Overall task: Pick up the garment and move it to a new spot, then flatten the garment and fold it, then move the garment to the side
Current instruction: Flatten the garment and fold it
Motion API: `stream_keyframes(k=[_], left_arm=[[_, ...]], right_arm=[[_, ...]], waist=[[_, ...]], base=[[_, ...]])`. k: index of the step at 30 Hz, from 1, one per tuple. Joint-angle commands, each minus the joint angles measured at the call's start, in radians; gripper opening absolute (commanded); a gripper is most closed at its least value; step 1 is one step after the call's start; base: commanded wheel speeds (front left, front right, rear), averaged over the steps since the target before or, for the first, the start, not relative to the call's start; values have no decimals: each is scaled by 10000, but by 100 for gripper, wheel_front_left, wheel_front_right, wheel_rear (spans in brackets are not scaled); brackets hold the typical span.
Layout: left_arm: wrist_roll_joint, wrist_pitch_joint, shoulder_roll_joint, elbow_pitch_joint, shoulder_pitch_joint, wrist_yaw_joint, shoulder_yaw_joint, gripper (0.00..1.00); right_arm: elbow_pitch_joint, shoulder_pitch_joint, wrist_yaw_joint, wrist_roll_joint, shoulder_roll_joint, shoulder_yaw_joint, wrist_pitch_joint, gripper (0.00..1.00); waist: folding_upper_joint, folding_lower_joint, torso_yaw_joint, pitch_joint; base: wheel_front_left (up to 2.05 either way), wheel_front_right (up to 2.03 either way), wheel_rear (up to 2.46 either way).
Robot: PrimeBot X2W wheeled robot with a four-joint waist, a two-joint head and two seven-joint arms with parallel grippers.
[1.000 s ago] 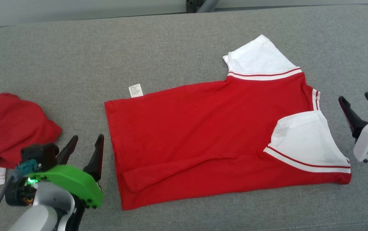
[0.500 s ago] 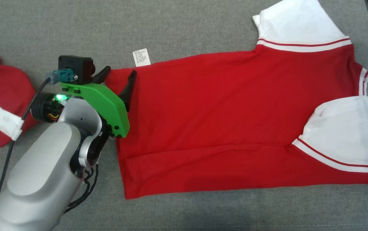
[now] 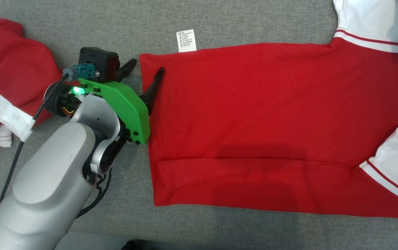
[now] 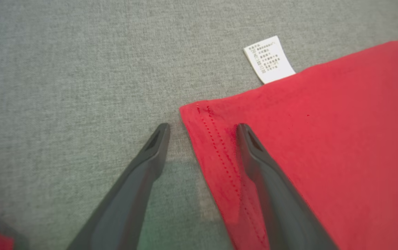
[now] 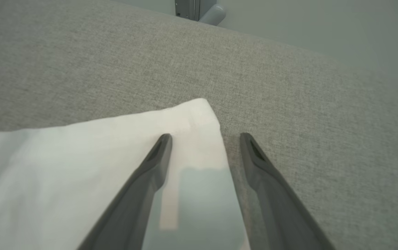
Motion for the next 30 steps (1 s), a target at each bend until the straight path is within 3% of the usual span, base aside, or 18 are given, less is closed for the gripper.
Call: stream_keyframes(k=[1,13,14,15,16,18,30], left_arm=[[-47,119,91,102,15,4,-66,100],[-177,388,109,-47,7,-95,-269,100],[-194,401,100,-37,0,-131,-289,100],[-220,410,82,-28,-4,-206,-313,100],[-271,394,50,-19,-4,-259,-328,57],[-306,306,-3,9,12,-375,-303,0],[-177,-641,285,77,169,-196,197,0]], right_arm=[[59,-135,-14,15,-73,25,-48,100],[676,-280,-14,307,-33,469,-107,100],[707,-285,-14,343,-26,506,-101,91],[736,-281,-14,410,-9,555,-100,41],[748,-258,-11,490,10,627,-96,0],[748,-213,-9,671,1,804,-88,0],[-82,107,-16,1456,-212,1515,-1860,0]], waist=[[0,-2,83,114],[0,-2,15,377],[0,-2,-1,373],[0,-2,-19,362],[0,-2,-39,343],[0,-2,-99,293],[0,-2,-663,-446]], base=[[0,0,0],[0,0,0],[0,0,0],[0,0,0],[0,0,0],[0,0,0],[0,0,0]])
